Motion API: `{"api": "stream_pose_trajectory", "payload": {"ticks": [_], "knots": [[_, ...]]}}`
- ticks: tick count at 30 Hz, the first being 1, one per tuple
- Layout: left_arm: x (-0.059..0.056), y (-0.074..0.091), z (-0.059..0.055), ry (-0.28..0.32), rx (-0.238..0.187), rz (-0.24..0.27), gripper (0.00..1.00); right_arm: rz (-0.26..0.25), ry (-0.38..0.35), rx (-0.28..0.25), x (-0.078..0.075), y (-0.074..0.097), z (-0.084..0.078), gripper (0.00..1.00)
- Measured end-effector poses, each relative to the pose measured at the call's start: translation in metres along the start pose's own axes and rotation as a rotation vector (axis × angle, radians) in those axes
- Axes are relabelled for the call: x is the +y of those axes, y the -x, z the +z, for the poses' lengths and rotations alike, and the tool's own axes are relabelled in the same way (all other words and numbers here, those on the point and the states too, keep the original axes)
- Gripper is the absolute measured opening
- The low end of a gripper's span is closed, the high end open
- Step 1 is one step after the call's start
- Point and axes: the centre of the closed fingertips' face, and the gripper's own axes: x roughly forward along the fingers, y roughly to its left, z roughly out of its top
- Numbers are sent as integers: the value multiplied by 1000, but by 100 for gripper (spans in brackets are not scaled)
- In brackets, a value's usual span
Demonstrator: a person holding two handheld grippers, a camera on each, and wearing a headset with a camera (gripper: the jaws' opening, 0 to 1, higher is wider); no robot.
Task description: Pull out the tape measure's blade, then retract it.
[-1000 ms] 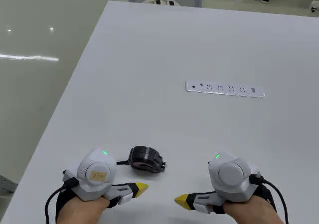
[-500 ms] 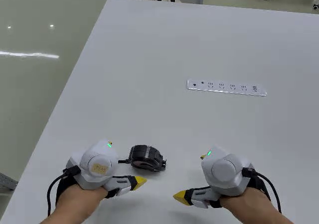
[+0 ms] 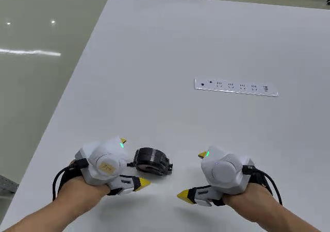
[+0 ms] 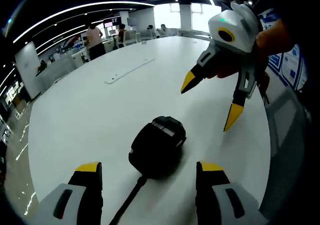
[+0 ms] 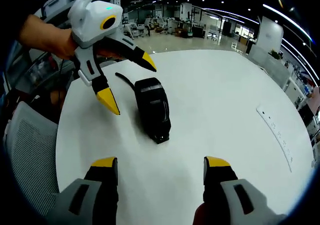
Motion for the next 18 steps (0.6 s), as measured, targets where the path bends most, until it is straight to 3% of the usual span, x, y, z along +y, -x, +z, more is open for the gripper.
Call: {"api": "stream_pose_trajectory", "payload": {"ticks": [18], "knots": [[3, -10, 2, -90, 2, -83, 64, 58, 101, 14, 5, -23, 7, 64]]}}
